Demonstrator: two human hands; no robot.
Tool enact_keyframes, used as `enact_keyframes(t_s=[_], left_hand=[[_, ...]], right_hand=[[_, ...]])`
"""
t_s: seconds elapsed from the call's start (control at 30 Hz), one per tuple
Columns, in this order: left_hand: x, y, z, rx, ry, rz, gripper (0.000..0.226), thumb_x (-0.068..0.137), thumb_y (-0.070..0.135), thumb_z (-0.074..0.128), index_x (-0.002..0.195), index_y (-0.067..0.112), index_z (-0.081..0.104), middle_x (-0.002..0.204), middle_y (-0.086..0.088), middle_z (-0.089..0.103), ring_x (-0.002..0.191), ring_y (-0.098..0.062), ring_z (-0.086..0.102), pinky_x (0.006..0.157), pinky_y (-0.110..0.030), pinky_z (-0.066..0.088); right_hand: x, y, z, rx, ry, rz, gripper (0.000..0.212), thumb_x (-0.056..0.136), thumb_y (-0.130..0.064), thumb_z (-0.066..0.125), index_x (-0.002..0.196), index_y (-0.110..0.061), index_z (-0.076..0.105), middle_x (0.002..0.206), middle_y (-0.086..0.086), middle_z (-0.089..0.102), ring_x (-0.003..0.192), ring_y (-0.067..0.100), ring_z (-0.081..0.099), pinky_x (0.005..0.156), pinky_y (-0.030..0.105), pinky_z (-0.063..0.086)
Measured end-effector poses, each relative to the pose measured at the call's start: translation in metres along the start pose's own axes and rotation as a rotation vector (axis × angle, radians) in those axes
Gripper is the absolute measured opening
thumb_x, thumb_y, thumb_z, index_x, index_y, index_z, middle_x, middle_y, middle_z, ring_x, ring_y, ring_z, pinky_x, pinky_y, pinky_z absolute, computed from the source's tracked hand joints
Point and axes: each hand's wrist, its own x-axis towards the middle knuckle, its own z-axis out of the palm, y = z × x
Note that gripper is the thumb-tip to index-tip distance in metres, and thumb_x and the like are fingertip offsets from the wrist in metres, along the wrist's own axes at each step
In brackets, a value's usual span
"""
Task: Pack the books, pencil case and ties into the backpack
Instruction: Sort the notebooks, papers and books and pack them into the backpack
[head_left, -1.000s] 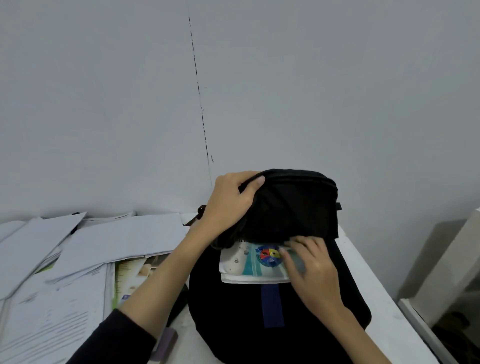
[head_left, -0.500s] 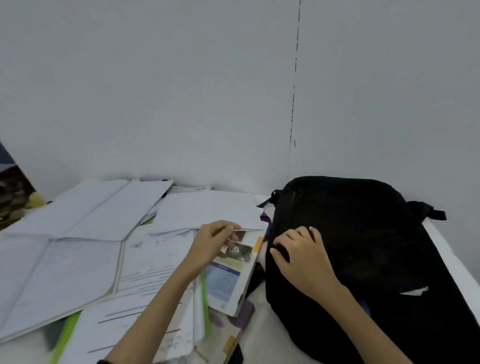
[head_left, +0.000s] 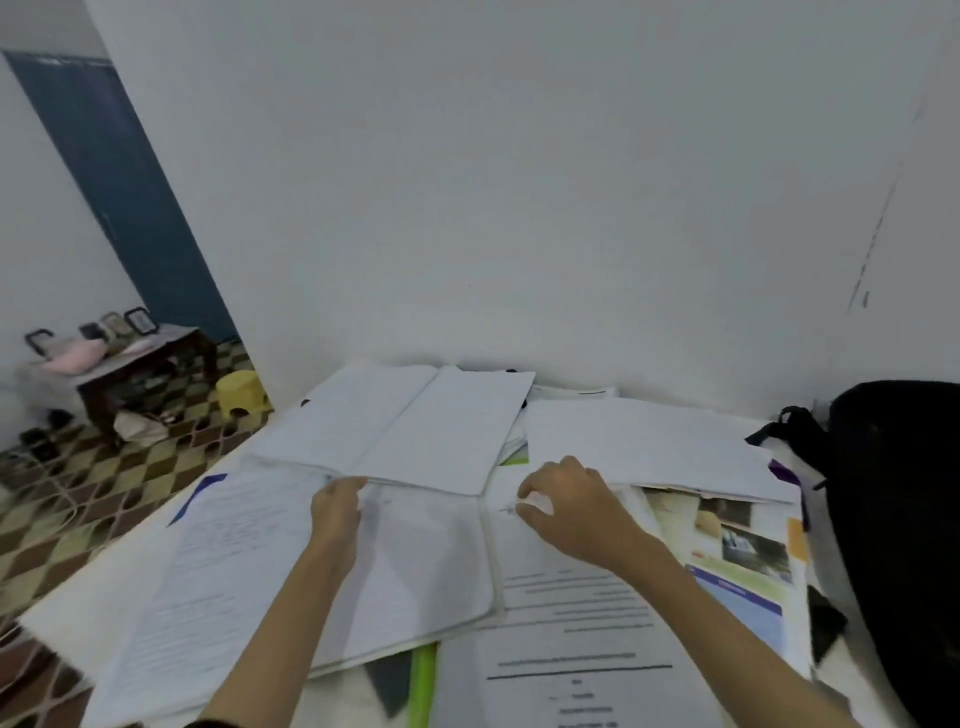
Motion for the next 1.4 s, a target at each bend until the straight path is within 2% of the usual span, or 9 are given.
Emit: enact_keyframes(t_s=[0.13,0.23,0.3,0.47,0.77,0.97,1.1,1.23,1.4], left_hand=[[0.063,0.010,-0.037,-0.133,-0.063,-0.225,0.016,0.094,0.009,0.050,0.108,0.003,0.048,0.075,-0.010,0.049,0.064,-0.020,0.045,0.053,-0.022,0.043],[0.093,0.011,-0.045,-0.275,-0.092,-0.290,0.042,0.095,0.010,0.047,0.136,0.001,0.040,0.135,-0.014,0.049,0.128,-0.025,0.046,0.104,-0.026,0.036],[0.106,0.015,-0.046,-0.325,-0.149,-0.302,0.045,0.095,0.009,0.048,0.138,0.003,0.039,0.148,-0.013,0.037,0.139,-0.024,0.033,0.111,-0.027,0.026],[0.129,0.024,-0.048,-0.304,-0.212,-0.314,0.019,0.092,0.016,0.057,0.109,0.006,0.053,0.087,-0.006,0.060,0.076,-0.017,0.058,0.065,-0.028,0.048],[0.161,0.027,-0.043,-0.237,-0.179,-0.140,0.057,0.083,-0.016,0.053,0.133,0.008,0.040,0.104,-0.012,0.059,0.081,-0.025,0.056,0.065,-0.035,0.053],[0.140,0.040,-0.025,0.133,-0.233,0.380,0.052,0.076,-0.022,0.049,0.113,0.016,0.049,0.110,-0.006,0.058,0.099,-0.021,0.054,0.079,-0.031,0.048],[0.135,0.039,-0.007,0.448,-0.477,0.570,0.039,0.072,-0.021,0.040,0.075,0.018,0.046,0.096,-0.007,0.064,0.086,-0.023,0.060,0.057,-0.020,0.046],[0.129,0.025,0.004,0.835,-0.673,0.772,0.036,0.069,-0.011,0.051,0.082,0.022,0.059,0.103,0.005,0.066,0.100,-0.019,0.062,0.077,-0.034,0.054],[0.138,0.035,0.015,1.054,-0.953,0.492,0.025,0.072,0.010,0.061,0.085,0.031,0.065,0.116,0.009,0.056,0.113,-0.011,0.050,0.094,-0.024,0.042]], right_hand=[[0.058,-0.055,0.033,0.049,-0.052,0.001,0.031,0.095,-0.034,0.049,0.118,-0.016,0.059,0.126,-0.001,0.055,0.119,0.019,0.042,0.098,0.030,0.031],[0.085,-0.078,0.053,0.060,-0.085,0.010,0.033,0.095,-0.031,0.050,0.123,-0.016,0.056,0.133,0.001,0.051,0.124,0.020,0.040,0.101,0.032,0.032],[0.099,-0.091,0.062,0.079,-0.131,0.023,0.038,0.096,-0.029,0.049,0.132,-0.018,0.050,0.143,-0.001,0.044,0.133,0.018,0.034,0.107,0.033,0.029],[0.126,-0.100,0.078,0.008,-0.292,0.069,0.047,0.101,-0.036,0.036,0.146,-0.025,0.030,0.152,-0.002,0.032,0.139,0.018,0.028,0.111,0.034,0.022],[0.146,-0.086,0.078,0.141,-0.124,0.208,0.036,0.097,-0.040,0.046,0.123,-0.021,0.060,0.117,-0.005,0.066,0.106,0.012,0.059,0.083,0.020,0.036],[0.152,-0.071,0.070,0.321,-0.111,0.281,0.040,0.097,-0.046,0.042,0.101,-0.019,0.071,0.099,-0.007,0.072,0.095,0.013,0.063,0.070,0.015,0.038],[0.162,-0.062,0.053,0.969,-0.034,0.474,0.055,0.094,-0.060,0.026,0.114,-0.024,0.061,0.104,-0.003,0.070,0.090,0.021,0.067,0.073,0.026,0.047],[0.158,-0.037,0.050,1.473,0.135,0.660,0.077,0.085,-0.073,0.022,0.112,-0.013,0.063,0.104,0.013,0.069,0.095,0.032,0.066,0.088,0.049,0.049],[0.140,-0.022,0.065,1.225,0.301,0.929,0.035,0.082,-0.020,0.070,0.103,0.006,0.063,0.095,0.022,0.070,0.088,0.036,0.068,0.079,0.043,0.054]])
